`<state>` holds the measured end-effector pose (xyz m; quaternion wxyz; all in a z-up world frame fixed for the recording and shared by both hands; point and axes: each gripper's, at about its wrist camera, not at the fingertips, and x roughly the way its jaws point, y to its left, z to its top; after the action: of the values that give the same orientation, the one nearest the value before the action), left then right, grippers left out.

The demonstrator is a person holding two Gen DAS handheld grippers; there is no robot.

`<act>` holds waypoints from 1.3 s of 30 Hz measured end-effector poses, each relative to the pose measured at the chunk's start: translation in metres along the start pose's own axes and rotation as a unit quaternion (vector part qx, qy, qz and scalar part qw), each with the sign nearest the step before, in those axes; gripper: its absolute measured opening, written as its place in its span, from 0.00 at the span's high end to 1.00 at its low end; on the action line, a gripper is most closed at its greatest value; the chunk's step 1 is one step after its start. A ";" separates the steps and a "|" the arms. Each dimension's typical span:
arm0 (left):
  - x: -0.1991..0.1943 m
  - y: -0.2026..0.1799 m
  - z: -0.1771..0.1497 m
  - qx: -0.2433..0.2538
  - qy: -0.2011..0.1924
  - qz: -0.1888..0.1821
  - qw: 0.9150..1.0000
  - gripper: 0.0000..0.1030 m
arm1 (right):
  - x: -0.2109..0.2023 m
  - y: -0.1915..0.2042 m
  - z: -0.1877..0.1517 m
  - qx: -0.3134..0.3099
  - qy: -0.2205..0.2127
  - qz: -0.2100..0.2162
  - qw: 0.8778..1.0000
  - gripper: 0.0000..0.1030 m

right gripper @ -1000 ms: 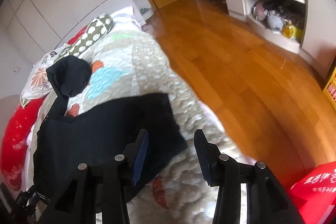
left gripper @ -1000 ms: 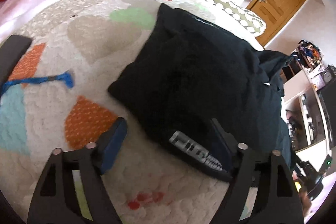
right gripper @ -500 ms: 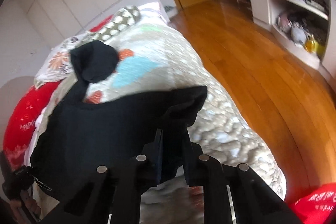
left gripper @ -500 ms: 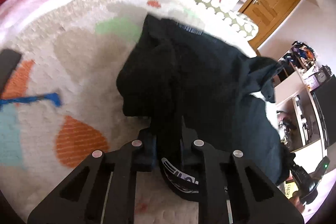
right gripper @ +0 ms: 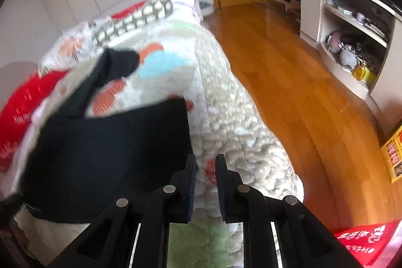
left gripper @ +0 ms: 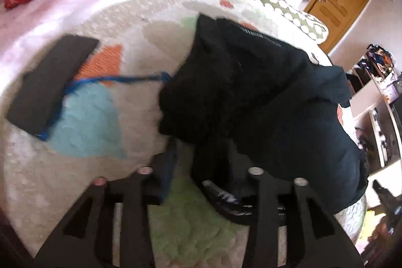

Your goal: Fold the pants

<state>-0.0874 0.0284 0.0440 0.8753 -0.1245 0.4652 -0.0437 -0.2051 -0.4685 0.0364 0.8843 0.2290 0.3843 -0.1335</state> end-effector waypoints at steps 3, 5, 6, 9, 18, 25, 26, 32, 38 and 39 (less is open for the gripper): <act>-0.018 -0.002 0.001 0.013 -0.017 0.011 1.000 0.55 | -0.012 0.018 0.008 -0.026 -0.017 0.024 0.999 0.85; -0.029 -0.003 0.003 0.017 -0.032 0.023 0.999 0.55 | -0.009 0.043 0.010 -0.063 -0.013 0.046 0.997 0.85; -0.035 -0.004 0.004 0.018 -0.044 0.033 0.998 0.55 | -0.006 0.052 0.009 -0.074 -0.009 0.057 0.996 0.85; -0.053 -0.002 0.005 0.019 -0.072 0.036 0.997 0.49 | 0.010 0.078 0.006 -0.091 0.010 0.086 0.992 0.84; -0.012 -0.028 0.001 0.049 -0.031 0.000 0.998 0.42 | 0.061 0.103 -0.017 -0.124 0.070 0.068 0.987 0.62; 0.024 -0.019 0.012 0.032 0.023 0.004 0.999 0.42 | 0.058 0.139 0.020 -0.166 0.052 0.104 0.979 0.58; 0.022 -0.020 0.016 0.036 0.022 0.006 0.999 0.42 | 0.061 0.152 0.027 -0.179 0.046 0.118 0.976 0.56; 0.012 -0.016 0.073 0.046 -0.011 -0.027 0.999 0.21 | 0.099 0.226 0.077 -0.264 0.027 0.172 0.949 0.43; 0.061 -0.027 0.142 0.094 0.012 -0.035 0.995 0.21 | 0.170 0.288 0.133 -0.320 0.040 0.162 0.933 0.34; 0.074 -0.028 0.151 0.101 0.022 -0.031 0.994 0.21 | 0.181 0.294 0.140 -0.326 0.046 0.165 0.930 0.34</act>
<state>0.0804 0.0135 0.0728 0.8710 -0.0486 0.4737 -0.1208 0.1241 -0.2982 0.0749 0.9012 -0.0057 0.4035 0.1580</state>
